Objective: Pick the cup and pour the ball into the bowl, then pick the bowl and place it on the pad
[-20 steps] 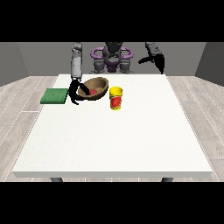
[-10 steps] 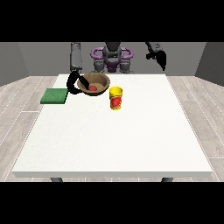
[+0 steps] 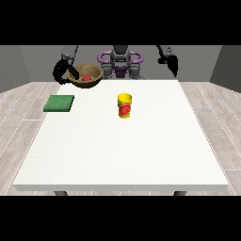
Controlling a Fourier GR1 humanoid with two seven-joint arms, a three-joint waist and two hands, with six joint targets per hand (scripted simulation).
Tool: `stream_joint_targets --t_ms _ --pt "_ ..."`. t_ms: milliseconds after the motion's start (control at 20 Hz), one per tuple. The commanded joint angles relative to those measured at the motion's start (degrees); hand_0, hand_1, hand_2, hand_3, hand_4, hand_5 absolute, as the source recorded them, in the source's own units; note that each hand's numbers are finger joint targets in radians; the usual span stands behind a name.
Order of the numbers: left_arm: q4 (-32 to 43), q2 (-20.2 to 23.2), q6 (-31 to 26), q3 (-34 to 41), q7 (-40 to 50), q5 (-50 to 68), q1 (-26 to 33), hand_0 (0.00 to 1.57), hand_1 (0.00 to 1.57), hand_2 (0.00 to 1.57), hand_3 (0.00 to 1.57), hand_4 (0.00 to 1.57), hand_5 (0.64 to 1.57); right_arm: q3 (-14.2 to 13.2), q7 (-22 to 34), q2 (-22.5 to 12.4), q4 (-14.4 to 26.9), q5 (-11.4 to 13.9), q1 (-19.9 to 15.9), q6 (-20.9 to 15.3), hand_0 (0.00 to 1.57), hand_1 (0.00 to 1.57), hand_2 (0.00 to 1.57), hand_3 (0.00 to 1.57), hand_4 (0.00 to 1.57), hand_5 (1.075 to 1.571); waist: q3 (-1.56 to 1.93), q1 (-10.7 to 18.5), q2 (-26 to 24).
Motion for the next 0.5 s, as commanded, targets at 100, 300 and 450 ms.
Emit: stream_joint_targets --t_ms 100,300,450 --pt "-3.4 0.1 -2.0 -0.6 -2.3 0.3 1.1 0.00 0.00 0.00 0.00 1.03 1.430 -5.8 -3.1 -9.3 -0.5 -3.1 0.7 5.4 1.57 1.57 1.57 0.47 0.83 1.570 0.09 2.5 5.1" --pt "-2.1 4.1 -5.3 3.8 -1.8 4.0 -2.4 0.00 0.00 0.00 0.00 1.22 1.481 -7.7 -6.0 -12.0 -0.8 -4.4 1.8 8.8 1.57 1.57 1.57 0.47 0.83 1.570 0.09 2.0 8.0" --pt "-3.8 11.4 -11.0 9.8 0.3 10.0 -5.9 0.00 0.00 0.00 0.00 1.31 1.525 -10.7 -9.7 -15.5 1.4 -5.4 2.4 8.3 1.57 1.57 1.57 0.00 0.91 1.571 0.14 5.1 11.2"
